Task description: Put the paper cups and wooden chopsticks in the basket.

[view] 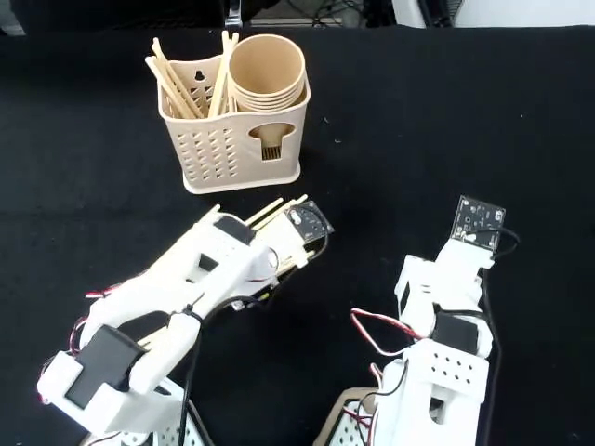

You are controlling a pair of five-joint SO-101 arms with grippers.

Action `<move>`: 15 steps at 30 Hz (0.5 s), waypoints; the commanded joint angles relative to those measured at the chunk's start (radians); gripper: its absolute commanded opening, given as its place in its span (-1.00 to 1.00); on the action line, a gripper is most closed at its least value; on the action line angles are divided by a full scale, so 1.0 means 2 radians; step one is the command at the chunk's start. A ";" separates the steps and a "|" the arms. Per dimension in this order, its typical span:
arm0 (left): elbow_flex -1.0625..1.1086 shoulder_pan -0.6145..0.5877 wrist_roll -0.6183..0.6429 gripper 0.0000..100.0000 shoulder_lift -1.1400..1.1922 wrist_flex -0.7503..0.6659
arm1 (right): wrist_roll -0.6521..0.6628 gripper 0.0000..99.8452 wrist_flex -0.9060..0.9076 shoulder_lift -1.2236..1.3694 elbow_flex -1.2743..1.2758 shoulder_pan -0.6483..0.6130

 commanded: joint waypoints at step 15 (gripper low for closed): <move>0.026 -0.087 -0.004 -0.94 -0.282 0.038 | 0.003 -0.97 -0.010 -0.007 -0.003 0.001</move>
